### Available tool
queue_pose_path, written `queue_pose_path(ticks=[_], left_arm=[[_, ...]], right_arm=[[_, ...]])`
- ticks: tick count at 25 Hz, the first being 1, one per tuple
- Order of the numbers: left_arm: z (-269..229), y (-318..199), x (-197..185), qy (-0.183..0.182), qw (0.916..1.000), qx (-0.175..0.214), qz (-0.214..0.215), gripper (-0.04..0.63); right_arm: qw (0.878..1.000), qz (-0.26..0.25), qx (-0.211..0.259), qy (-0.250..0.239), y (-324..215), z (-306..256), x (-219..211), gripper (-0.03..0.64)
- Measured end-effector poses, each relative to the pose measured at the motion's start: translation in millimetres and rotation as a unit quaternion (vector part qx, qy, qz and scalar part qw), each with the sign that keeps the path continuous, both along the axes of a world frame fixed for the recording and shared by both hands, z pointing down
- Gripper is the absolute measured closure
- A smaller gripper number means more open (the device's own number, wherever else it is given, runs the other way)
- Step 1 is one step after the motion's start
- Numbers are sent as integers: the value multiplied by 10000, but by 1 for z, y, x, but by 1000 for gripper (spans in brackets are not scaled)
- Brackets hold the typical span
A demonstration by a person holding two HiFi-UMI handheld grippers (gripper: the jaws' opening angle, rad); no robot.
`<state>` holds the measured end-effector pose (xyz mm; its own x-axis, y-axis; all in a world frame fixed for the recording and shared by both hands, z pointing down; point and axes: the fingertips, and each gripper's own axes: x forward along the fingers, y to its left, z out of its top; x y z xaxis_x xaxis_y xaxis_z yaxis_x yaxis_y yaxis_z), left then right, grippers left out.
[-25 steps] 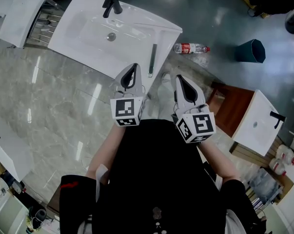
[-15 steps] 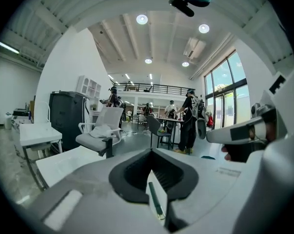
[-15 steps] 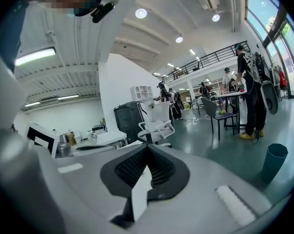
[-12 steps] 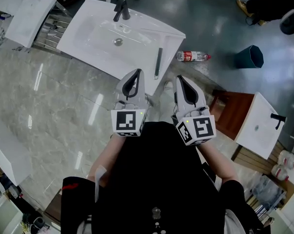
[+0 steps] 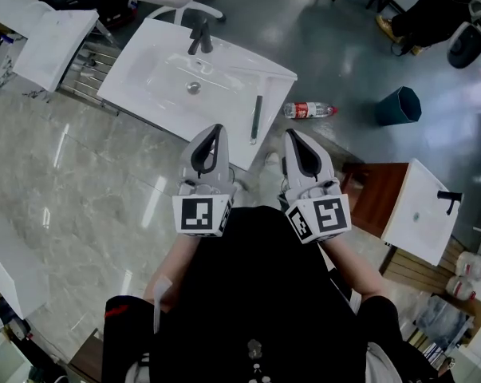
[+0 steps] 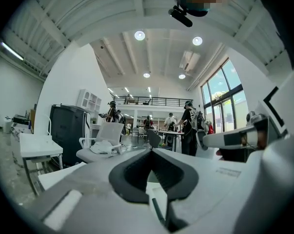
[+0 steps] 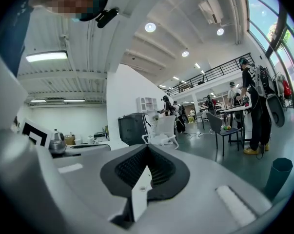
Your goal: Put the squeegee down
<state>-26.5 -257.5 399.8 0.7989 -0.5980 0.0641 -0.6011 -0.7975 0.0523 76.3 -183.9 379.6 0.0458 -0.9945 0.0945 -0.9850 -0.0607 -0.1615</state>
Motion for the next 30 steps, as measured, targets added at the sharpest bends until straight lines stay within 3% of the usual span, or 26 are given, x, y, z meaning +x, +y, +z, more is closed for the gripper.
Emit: queue_pose_path(ticks=[8,30], left_arm=[[-10,6,2,188,9998,-25,-74,592],[-5,5,-12,149,9998,24,-130,594]], right_arm=[[9999,15,80,120,4,-8,-3,616],[9997,-116,114,171,5,-9,-15,616]])
